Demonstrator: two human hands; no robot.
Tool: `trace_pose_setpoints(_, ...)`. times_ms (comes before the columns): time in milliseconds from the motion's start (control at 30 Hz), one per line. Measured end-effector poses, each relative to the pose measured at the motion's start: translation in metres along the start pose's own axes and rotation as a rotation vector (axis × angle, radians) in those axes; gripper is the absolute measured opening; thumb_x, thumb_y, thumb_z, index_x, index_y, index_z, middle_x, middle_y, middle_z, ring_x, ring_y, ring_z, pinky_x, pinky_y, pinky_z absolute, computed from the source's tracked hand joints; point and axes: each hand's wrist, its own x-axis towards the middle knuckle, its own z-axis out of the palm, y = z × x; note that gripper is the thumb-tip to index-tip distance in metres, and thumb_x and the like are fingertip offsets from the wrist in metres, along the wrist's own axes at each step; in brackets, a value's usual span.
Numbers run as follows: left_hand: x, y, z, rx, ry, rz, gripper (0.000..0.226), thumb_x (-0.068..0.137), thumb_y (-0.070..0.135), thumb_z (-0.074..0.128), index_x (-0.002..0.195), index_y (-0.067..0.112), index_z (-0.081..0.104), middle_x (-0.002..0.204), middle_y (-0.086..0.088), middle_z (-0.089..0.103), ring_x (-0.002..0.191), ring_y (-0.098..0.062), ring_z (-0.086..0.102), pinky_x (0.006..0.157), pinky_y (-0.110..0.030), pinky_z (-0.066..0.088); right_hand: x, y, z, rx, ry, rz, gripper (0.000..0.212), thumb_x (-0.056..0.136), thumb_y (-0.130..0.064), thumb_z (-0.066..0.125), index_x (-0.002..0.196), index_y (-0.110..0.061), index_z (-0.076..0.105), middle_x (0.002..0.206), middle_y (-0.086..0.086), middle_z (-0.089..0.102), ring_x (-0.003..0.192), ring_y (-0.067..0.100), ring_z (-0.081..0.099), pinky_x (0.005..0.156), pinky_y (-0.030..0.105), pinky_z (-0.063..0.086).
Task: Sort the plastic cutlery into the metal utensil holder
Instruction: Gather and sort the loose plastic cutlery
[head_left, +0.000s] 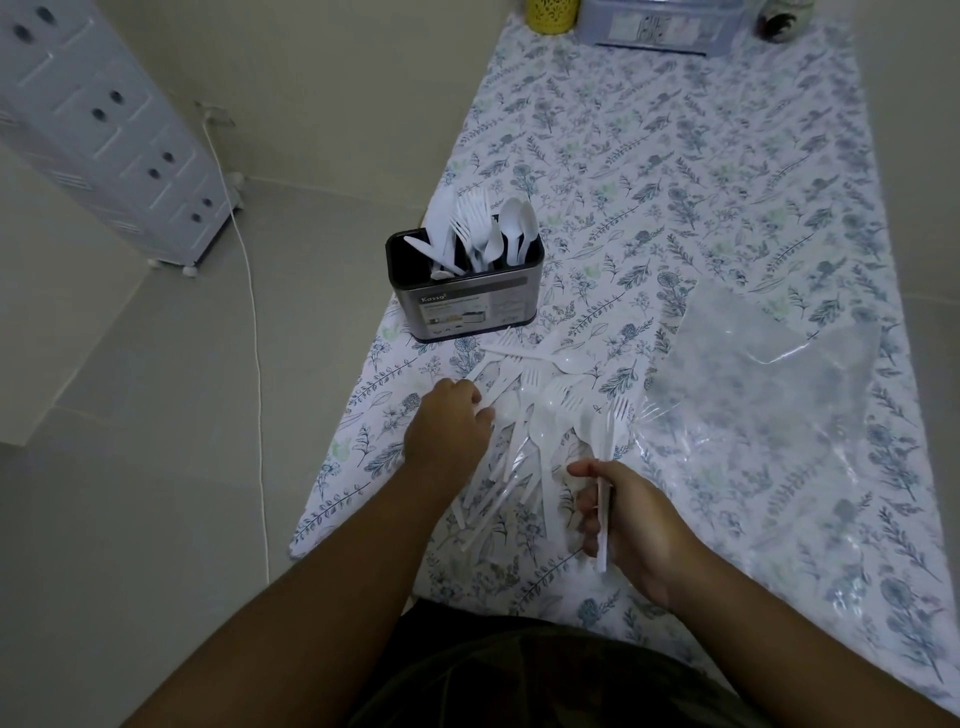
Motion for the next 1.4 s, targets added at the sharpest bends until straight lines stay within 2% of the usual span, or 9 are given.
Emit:
trace_pose_setpoints(267,0.003,0.009,-0.007,0.018,-0.035,-0.036,0.016,0.094,0.022,0.059,0.083,0.012,0.064,0.081,0.000,0.062,0.076,-0.017,0.062,0.063,-0.030,0.051,0.001,0.000,-0.003,-0.015,0.003,-0.040,0.024,0.104,-0.013,0.047,0.118,-0.005,0.064,0.067,0.006,0.053,0.054,0.018,0.048,0.052,0.032,0.041)
trace_pose_setpoints(400,-0.023,0.017,-0.026,-0.288,-0.075,-0.236,0.014,0.094,0.026,0.063,0.087,0.014,0.064,0.081,0.003,0.066,0.074,-0.012,0.062,0.060,-0.025,0.048,0.003,-0.003,0.001,0.085,-0.011,-0.023,0.025,0.104,-0.012,0.045,0.119,-0.004,0.063,0.079,0.012,0.063,0.071,0.024,0.061,0.072,0.042,0.055)
trace_pose_setpoints(533,-0.067,0.040,-0.028,-0.674,-0.332,-0.503,0.015,0.097,0.031,0.060,0.095,0.017,0.065,0.093,-0.002,0.071,0.071,-0.012,0.059,0.057,-0.025,0.046,0.005,-0.007,0.011,0.142,-0.026,-0.006,0.025,0.106,-0.013,0.045,0.123,-0.006,0.061,0.107,0.018,0.069,0.095,0.031,0.069,0.091,0.049,0.056)
trace_pose_setpoints(700,-0.093,0.045,-0.014,-0.522,-0.578,-0.241,0.016,0.092,0.035,0.064,0.082,0.024,0.069,0.081,0.000,0.074,0.063,-0.005,0.062,0.061,-0.027,0.052,0.009,-0.007,0.015,0.210,-0.042,-0.002,0.028,0.103,-0.024,0.056,0.121,-0.002,0.058,0.096,0.014,0.070,0.091,0.031,0.071,0.072,0.042,0.058)
trace_pose_setpoints(800,-0.075,0.038,-0.016,-0.324,-0.372,-0.071,0.017,0.093,0.034,0.062,0.087,0.020,0.070,0.079,0.005,0.067,0.068,-0.003,0.060,0.063,-0.021,0.049,0.011,-0.006,0.009,0.114,0.016,-0.007,0.023,0.105,-0.015,0.050,0.122,-0.007,0.062,0.075,0.007,0.062,0.072,0.022,0.061,0.071,0.039,0.054)
trace_pose_setpoints(900,-0.040,0.017,-0.019,-0.175,-0.061,-0.037,0.015,0.095,0.019,0.057,0.108,0.016,0.064,0.103,0.000,0.062,0.090,-0.010,0.059,0.079,-0.025,0.052,0.008,-0.004,0.003,0.116,0.037,0.030,0.025,0.103,-0.013,0.045,0.120,-0.008,0.063,0.074,0.007,0.059,0.063,0.020,0.053,0.063,0.037,0.048)
trace_pose_setpoints(1000,-0.013,-0.005,-0.016,0.039,-0.085,-0.058,0.022,0.092,0.019,0.063,0.114,0.015,0.063,0.113,-0.005,0.055,0.107,-0.021,0.054,0.089,-0.036,0.052,0.003,-0.003,0.001,0.132,0.023,0.041,0.024,0.102,-0.011,0.044,0.119,-0.007,0.062,0.074,0.007,0.055,0.058,0.017,0.047,0.055,0.032,0.040)
trace_pose_setpoints(1200,-0.008,-0.009,-0.019,0.060,-0.146,0.034,0.017,0.089,0.020,0.070,0.077,0.019,0.057,0.088,0.000,0.055,0.087,-0.019,0.055,0.068,-0.029,0.044,-0.002,-0.003,0.000,0.069,-0.003,-0.003,0.018,0.101,-0.024,0.059,0.101,-0.006,0.062,0.069,0.006,0.050,0.057,0.019,0.046,0.056,0.032,0.043)
trace_pose_setpoints(1400,-0.042,-0.001,-0.034,-0.085,0.087,0.139,0.014,0.090,0.017,0.068,0.081,0.016,0.058,0.081,0.005,0.053,0.075,-0.012,0.049,0.063,-0.022,0.035,0.000,-0.001,0.006,0.113,-0.019,-0.036,0.024,0.105,-0.024,0.051,0.102,-0.003,0.061,0.072,0.008,0.054,0.060,0.020,0.051,0.062,0.035,0.045)
